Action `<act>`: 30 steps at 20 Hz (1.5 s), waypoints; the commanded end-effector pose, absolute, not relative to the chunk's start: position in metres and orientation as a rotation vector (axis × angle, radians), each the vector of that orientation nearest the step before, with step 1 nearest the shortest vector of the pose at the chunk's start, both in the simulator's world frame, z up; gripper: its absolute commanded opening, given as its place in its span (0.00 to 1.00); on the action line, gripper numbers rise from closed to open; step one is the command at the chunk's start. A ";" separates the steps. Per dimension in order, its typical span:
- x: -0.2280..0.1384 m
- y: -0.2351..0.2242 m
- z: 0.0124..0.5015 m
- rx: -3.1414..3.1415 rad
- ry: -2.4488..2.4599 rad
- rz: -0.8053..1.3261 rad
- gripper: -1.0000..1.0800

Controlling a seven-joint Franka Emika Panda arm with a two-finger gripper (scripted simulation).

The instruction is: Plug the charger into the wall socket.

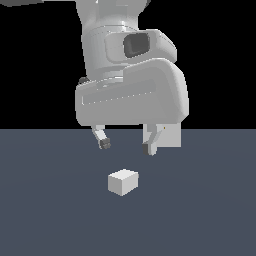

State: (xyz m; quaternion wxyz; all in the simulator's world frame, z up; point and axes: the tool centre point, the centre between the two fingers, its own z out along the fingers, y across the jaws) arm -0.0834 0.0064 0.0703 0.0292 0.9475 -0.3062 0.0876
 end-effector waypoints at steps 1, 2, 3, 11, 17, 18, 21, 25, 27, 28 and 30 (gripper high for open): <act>-0.085 0.007 0.067 2.908 -0.976 0.280 0.96; -0.086 0.007 0.066 2.904 -0.985 0.283 0.96; -0.086 0.007 0.065 2.900 -0.992 0.285 0.96; -0.087 0.008 0.062 2.892 -1.008 0.288 0.96; -0.088 0.008 0.050 2.892 -1.009 0.288 0.96; -0.088 0.008 0.046 2.892 -1.010 0.288 0.96; -0.089 0.008 0.032 2.892 -1.011 0.288 0.96; -0.088 0.008 0.018 2.891 -1.012 0.288 0.96; -0.088 0.008 0.014 2.891 -1.013 0.288 0.96; -0.088 0.008 0.013 2.891 -1.013 0.288 0.96; -0.088 0.008 0.012 2.891 -1.013 0.288 0.96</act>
